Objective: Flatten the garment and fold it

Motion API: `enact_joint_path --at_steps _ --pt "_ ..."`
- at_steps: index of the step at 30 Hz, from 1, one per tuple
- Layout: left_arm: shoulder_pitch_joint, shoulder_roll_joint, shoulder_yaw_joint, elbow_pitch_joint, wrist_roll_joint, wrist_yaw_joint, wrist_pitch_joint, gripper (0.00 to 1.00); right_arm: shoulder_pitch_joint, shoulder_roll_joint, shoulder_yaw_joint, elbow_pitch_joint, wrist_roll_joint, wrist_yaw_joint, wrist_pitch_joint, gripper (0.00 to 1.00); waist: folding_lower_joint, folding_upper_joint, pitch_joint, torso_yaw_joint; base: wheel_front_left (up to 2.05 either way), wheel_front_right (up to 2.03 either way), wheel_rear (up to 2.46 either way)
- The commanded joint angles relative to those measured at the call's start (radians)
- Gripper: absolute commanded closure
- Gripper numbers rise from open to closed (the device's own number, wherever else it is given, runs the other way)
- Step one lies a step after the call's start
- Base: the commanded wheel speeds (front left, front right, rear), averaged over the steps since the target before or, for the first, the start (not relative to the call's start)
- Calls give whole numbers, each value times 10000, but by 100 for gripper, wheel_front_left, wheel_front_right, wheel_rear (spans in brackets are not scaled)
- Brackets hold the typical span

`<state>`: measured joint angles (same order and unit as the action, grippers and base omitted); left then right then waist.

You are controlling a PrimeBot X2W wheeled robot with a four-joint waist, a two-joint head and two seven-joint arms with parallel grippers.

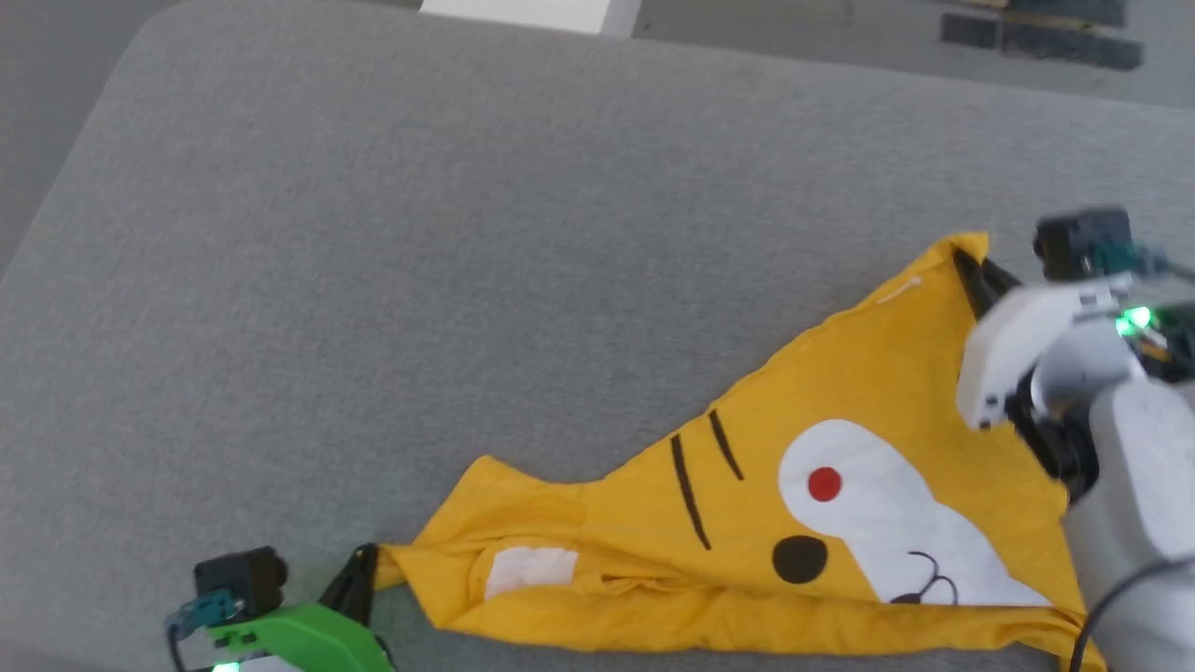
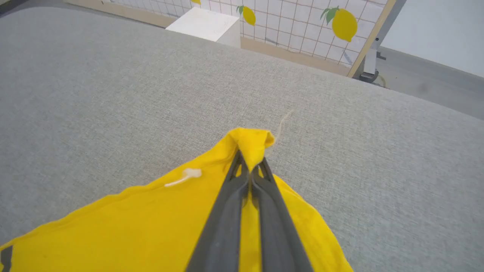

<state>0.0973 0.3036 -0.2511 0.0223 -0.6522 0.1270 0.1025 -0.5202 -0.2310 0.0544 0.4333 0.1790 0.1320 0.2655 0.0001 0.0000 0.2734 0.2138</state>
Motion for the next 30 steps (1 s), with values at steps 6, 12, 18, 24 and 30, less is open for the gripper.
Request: enact_joint_path --at_steps 6,12,18,24,30 --pt "130 341 395 -553 359 248 -682 100 1929 536 -904 -1467 162 -13 -1132 100 -1 0 -897 -1105 0 0 0" --pt "-625 726 919 -1409 307 2 -1113 100 2784 564 -1632 -3231 139 -13 -586 100 -1 0 -1126 -1556 0 0 0" --pt "-2756 1426 1398 -1912 30 -544 -734 100 2256 -69 -1646 -4982 106 -13 775 100 -1 0 -1092 -1734 0 0 0" --pt "-5678 1945 1625 -1709 -232 -895 -29 100 250 -931 -1306 -5715 204 -13 1953 100 -1 0 -454 -1854 0 0 0" --pt "-8916 2140 1552 -921 -19 -970 372 100 -2461 -1388 -927 -5409 195 -13 2815 100 -1 0 666 -1953 0 0 0"
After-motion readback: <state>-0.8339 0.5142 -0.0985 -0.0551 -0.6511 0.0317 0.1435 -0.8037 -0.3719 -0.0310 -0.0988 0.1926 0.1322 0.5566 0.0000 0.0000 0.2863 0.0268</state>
